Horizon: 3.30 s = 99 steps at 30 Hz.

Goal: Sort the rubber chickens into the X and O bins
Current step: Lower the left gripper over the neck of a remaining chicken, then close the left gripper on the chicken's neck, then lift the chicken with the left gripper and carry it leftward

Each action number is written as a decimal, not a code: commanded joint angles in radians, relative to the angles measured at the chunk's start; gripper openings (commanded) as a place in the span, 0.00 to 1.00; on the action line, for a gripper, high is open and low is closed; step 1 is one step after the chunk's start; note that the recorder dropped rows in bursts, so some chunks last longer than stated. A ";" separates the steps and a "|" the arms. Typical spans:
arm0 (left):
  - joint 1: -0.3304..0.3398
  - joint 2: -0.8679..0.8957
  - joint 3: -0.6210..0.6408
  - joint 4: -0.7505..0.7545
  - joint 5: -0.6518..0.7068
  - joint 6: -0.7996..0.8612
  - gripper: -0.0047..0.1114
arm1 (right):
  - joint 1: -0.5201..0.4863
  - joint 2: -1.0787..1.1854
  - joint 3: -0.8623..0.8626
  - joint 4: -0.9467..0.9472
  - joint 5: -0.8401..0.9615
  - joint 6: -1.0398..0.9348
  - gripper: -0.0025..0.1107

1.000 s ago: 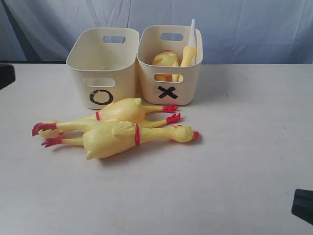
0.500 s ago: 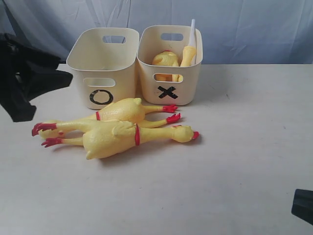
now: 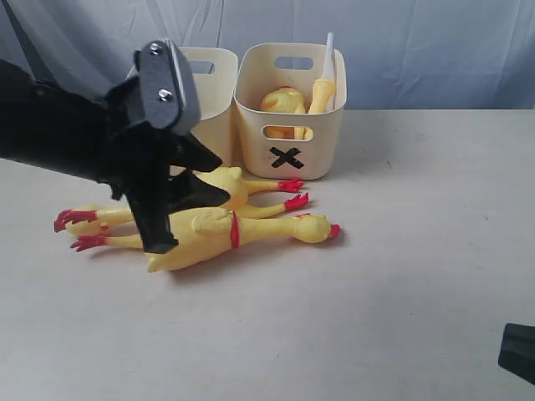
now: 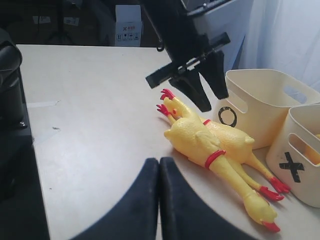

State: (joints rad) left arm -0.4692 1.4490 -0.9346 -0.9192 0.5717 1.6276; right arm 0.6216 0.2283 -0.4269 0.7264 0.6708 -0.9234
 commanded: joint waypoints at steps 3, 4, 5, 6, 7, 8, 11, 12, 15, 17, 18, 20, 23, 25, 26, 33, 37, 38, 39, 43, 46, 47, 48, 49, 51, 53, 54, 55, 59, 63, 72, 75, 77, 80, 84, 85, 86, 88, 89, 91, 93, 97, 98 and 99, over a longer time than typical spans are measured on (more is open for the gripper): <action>-0.082 0.112 -0.011 -0.033 -0.178 0.007 0.57 | -0.005 -0.006 0.007 0.000 0.009 0.001 0.02; -0.097 0.131 -0.013 -0.042 -0.210 0.007 0.58 | -0.005 -0.006 0.007 0.000 0.009 0.001 0.02; -0.108 0.144 -0.015 -0.043 -0.229 0.007 0.59 | -0.005 -0.006 0.007 0.000 0.009 0.003 0.02; -0.122 0.160 -0.024 -0.045 -0.240 0.007 0.59 | -0.005 -0.006 0.007 0.000 0.009 0.003 0.02; -0.134 0.178 -0.035 -0.045 -0.240 0.007 0.59 | -0.005 -0.006 0.007 0.000 0.009 0.005 0.02; -0.144 0.194 -0.045 -0.045 -0.236 0.007 0.59 | -0.005 -0.006 0.007 0.000 0.011 0.005 0.02; -0.164 0.255 -0.082 -0.045 -0.234 0.007 0.59 | -0.005 -0.006 0.007 0.000 0.013 0.005 0.02; -0.167 0.275 -0.095 -0.048 -0.232 0.007 0.59 | -0.005 -0.006 0.007 0.000 0.015 0.005 0.02; -0.167 0.323 -0.129 -0.059 -0.226 0.007 0.59 | -0.005 -0.006 0.007 0.000 0.015 0.005 0.02; -0.167 0.351 -0.151 -0.059 -0.213 0.007 0.59 | -0.005 -0.006 0.007 0.000 0.015 0.005 0.02; -0.167 0.366 -0.165 -0.059 -0.205 0.007 0.59 | -0.005 -0.006 0.007 0.002 0.014 0.005 0.02; -0.167 0.397 -0.189 -0.059 -0.196 0.007 0.59 | -0.005 -0.006 0.007 0.002 0.014 0.005 0.02; -0.167 0.434 -0.223 -0.046 -0.178 0.005 0.58 | -0.005 -0.006 0.007 0.004 0.014 0.013 0.02; -0.167 0.460 -0.238 -0.043 -0.174 0.003 0.57 | -0.005 -0.006 0.007 0.003 0.014 0.018 0.02; -0.167 0.469 -0.244 -0.036 -0.172 0.003 0.57 | -0.005 -0.006 0.007 0.003 0.014 0.019 0.02; -0.167 0.522 -0.252 0.163 -0.176 -0.106 0.56 | -0.005 -0.006 0.007 0.003 0.014 0.026 0.02; -0.167 0.550 -0.255 0.242 -0.188 -0.173 0.56 | -0.005 -0.006 0.007 0.003 0.014 0.030 0.02; -0.167 0.552 -0.255 0.242 -0.198 -0.173 0.56 | -0.005 -0.006 0.007 0.003 0.014 0.030 0.02; -0.167 0.554 -0.255 0.242 -0.209 -0.173 0.56 | -0.005 -0.006 0.007 0.003 0.014 0.030 0.02; -0.165 0.561 -0.255 0.244 -0.257 -0.173 0.56 | -0.005 -0.006 0.007 0.003 0.014 0.030 0.02; -0.153 0.564 -0.255 0.241 -0.258 -0.173 0.56 | -0.005 -0.006 0.007 0.003 0.014 0.030 0.02; -0.151 0.566 -0.255 0.241 -0.258 -0.178 0.56 | -0.005 -0.006 0.007 0.003 0.014 0.030 0.02; -0.148 0.570 -0.255 0.241 -0.258 -0.182 0.56 | -0.005 -0.006 0.007 0.003 0.014 0.030 0.02; -0.148 0.576 -0.255 0.241 -0.258 -0.182 0.56 | -0.005 -0.006 0.007 0.003 0.014 0.030 0.02; -0.148 0.592 -0.255 0.241 -0.258 -0.182 0.56 | -0.005 -0.006 0.007 0.003 0.014 0.030 0.02; -0.148 0.615 -0.255 0.241 -0.258 -0.182 0.56 | -0.005 -0.006 0.007 0.003 0.014 0.030 0.02; -0.148 0.625 -0.255 0.241 -0.258 -0.182 0.56 | -0.005 -0.006 0.007 0.003 0.014 0.030 0.02; -0.148 0.627 -0.255 0.241 -0.258 -0.182 0.56 | -0.005 -0.006 0.007 0.003 0.014 0.030 0.02; -0.148 0.627 -0.255 0.241 -0.258 -0.182 0.38 | -0.005 -0.006 0.007 0.003 0.014 0.030 0.02; -0.148 0.625 -0.255 0.241 -0.246 -0.182 0.20 | -0.005 -0.006 0.007 0.003 0.014 0.030 0.02; -0.148 0.564 -0.255 0.491 -0.097 -0.461 0.04 | -0.005 -0.006 0.007 0.003 0.014 0.030 0.02; -0.148 0.533 -0.255 0.597 -0.050 -0.577 0.04 | -0.005 -0.006 0.007 0.003 0.014 0.030 0.02; -0.148 0.510 -0.255 0.626 -0.029 -0.621 0.04 | -0.005 -0.006 0.007 0.003 0.014 0.030 0.02; -0.148 0.475 -0.255 0.627 -0.014 -0.643 0.04 | -0.005 -0.006 0.007 0.003 0.014 0.030 0.02; -0.148 0.428 -0.255 0.627 0.015 -0.653 0.04 | -0.005 -0.006 0.007 0.003 0.014 0.030 0.02; -0.148 0.417 -0.255 0.627 0.022 -0.656 0.04 | -0.005 -0.006 0.007 0.003 0.014 0.030 0.02; -0.148 0.406 -0.255 0.627 0.030 -0.664 0.04 | -0.005 -0.006 0.007 0.003 0.014 0.030 0.02; -0.148 0.385 -0.255 0.636 0.047 -0.669 0.04 | -0.005 -0.006 0.007 0.003 0.014 0.030 0.02; -0.148 0.372 -0.255 0.648 0.050 -0.685 0.04 | -0.005 -0.006 0.007 0.003 0.014 0.030 0.02; -0.148 0.345 -0.255 0.689 0.050 -0.730 0.04 | -0.005 -0.006 0.007 0.003 0.014 0.030 0.02; -0.148 0.319 -0.255 0.738 0.050 -0.766 0.04 | -0.005 -0.006 0.007 0.003 0.014 0.030 0.02; -0.148 0.259 -0.255 0.873 0.002 -0.887 0.04 | -0.005 -0.006 0.007 0.003 0.014 0.030 0.02; -0.147 0.247 -0.255 0.901 -0.024 -0.914 0.04 | -0.005 -0.006 0.007 0.003 0.014 0.030 0.02; -0.141 0.232 -0.255 0.919 -0.053 -0.949 0.04 | -0.005 -0.006 0.007 0.003 0.014 0.030 0.02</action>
State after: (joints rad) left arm -0.6193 1.7277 -1.1893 -0.0681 0.5861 0.7669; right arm 0.6216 0.2283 -0.4269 0.7264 0.6878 -0.8943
